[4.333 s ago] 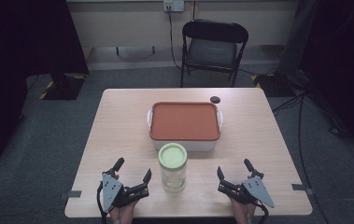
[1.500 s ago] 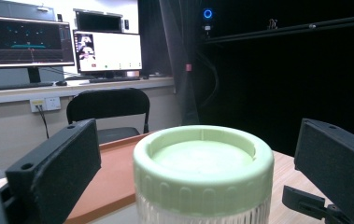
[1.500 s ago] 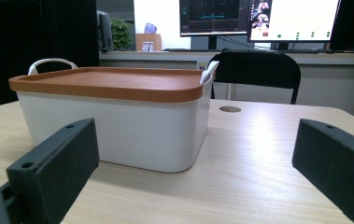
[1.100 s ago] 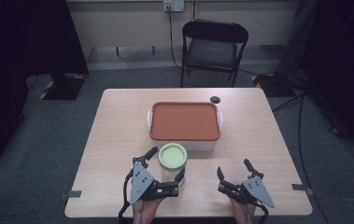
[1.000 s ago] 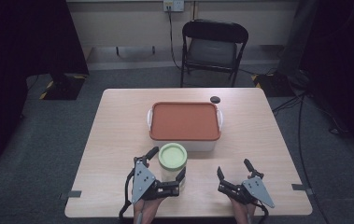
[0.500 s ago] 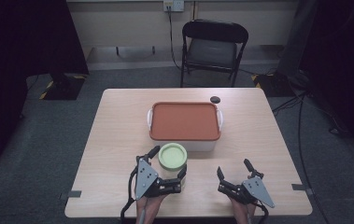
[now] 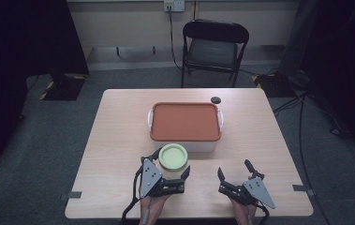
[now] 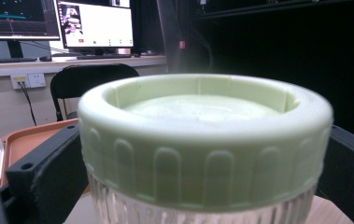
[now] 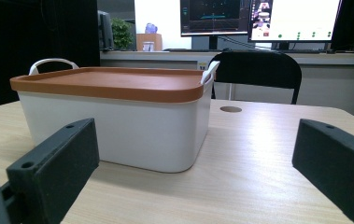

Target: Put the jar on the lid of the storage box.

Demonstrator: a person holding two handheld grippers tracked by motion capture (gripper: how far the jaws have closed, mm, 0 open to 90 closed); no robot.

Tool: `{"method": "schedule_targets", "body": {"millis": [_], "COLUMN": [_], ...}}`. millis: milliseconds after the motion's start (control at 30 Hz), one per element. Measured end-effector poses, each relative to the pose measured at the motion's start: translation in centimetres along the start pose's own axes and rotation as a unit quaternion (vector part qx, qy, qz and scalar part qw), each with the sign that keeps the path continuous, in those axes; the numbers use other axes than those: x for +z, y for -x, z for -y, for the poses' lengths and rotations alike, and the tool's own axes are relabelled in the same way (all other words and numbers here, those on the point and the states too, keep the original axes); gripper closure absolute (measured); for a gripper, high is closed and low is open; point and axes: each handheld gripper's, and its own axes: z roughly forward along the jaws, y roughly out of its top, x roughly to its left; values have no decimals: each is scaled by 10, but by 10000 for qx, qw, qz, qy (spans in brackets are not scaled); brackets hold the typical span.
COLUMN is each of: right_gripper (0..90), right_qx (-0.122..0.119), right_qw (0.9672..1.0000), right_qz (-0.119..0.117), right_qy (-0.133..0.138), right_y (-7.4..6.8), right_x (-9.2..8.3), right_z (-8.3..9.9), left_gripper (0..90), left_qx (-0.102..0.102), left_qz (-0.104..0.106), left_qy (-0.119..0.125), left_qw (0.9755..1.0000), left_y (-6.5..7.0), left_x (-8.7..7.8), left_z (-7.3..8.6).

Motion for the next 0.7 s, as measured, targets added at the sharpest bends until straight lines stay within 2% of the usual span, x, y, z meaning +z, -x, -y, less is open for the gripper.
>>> {"method": "schedule_targets", "body": {"millis": [267, 433, 533, 700], "right_gripper": [0, 0, 0, 0], "right_qx": [0, 1, 0, 0], "right_qw": [10000, 10000, 10000, 10000], "right_qz": [-5, -6, -7, -7], "right_qy": [0, 0, -1, 0], "right_y": [0, 0, 0, 0], "right_x": [0, 0, 0, 0], "right_z": [0, 0, 0, 0], "left_gripper": [0, 0, 1, 2], "left_qx": [-51, -3, 0, -3], "left_qz": [16, -27, 55, 39], "left_qy": [2, -36, -46, -76], "left_qw": [10000, 10000, 10000, 10000], "left_y": [0, 0, 0, 1], "left_x": [3, 5, 6, 7], "left_z": [6, 11, 13, 14]}}
